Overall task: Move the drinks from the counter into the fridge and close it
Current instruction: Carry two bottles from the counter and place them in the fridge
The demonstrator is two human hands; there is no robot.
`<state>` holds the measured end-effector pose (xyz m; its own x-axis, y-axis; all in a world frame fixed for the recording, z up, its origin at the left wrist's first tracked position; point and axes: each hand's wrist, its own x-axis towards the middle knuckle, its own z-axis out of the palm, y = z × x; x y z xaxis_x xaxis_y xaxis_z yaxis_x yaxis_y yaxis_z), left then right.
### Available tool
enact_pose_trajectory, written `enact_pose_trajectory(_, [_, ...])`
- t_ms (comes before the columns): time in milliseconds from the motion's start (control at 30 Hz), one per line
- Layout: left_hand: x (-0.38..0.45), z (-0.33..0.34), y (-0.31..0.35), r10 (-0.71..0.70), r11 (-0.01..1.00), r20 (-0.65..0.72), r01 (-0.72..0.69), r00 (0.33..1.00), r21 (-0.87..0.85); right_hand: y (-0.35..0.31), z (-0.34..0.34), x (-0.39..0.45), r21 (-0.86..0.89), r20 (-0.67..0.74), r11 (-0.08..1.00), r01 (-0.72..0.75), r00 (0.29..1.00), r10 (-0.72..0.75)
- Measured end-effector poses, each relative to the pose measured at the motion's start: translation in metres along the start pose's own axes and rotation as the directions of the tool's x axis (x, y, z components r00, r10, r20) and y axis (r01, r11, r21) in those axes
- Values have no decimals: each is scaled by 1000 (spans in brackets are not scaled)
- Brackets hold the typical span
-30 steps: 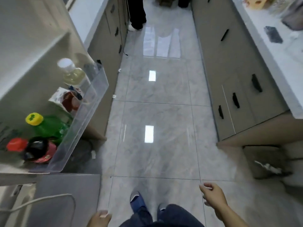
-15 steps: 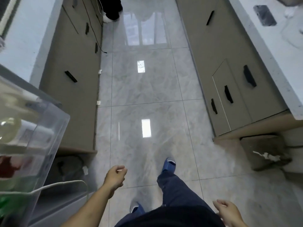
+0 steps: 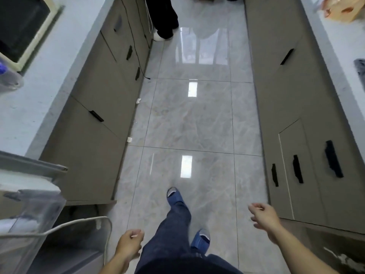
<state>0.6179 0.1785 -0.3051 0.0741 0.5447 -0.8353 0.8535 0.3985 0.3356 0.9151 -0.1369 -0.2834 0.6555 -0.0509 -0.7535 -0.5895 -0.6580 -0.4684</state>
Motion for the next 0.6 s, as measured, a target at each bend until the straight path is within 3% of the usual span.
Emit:
enact_pose_trajectory(333, [59,6,131,-90,981,42,96,995,-167,-178,46,70,-242,116,966,95,991,-69])
enact_pose_trajectory(600, [92,-37,259,-52,921,-16,41,999,-388,-321,96,114,-389,239,893,228,961,-141])
